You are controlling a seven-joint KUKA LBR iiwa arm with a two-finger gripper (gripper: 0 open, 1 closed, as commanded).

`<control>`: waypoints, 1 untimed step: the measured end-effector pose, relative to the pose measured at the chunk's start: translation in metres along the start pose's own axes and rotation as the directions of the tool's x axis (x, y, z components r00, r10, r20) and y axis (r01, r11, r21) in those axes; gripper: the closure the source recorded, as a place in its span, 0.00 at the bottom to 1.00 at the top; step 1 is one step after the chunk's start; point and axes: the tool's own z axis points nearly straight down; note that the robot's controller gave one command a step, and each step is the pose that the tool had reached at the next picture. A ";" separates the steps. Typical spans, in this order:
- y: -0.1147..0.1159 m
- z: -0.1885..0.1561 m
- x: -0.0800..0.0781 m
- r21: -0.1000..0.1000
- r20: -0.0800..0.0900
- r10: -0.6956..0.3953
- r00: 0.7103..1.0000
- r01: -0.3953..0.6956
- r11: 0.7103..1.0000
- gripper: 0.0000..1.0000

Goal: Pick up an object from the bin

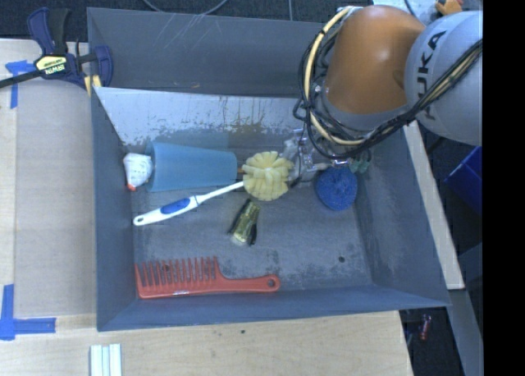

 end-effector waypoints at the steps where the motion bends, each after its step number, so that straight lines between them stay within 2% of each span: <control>1: -0.073 -0.039 0.033 0.005 0.015 0.062 0.998 -0.062 0.998 1.00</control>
Offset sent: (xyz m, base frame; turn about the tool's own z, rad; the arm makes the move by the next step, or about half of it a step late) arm -0.0068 -0.0077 0.0527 0.0148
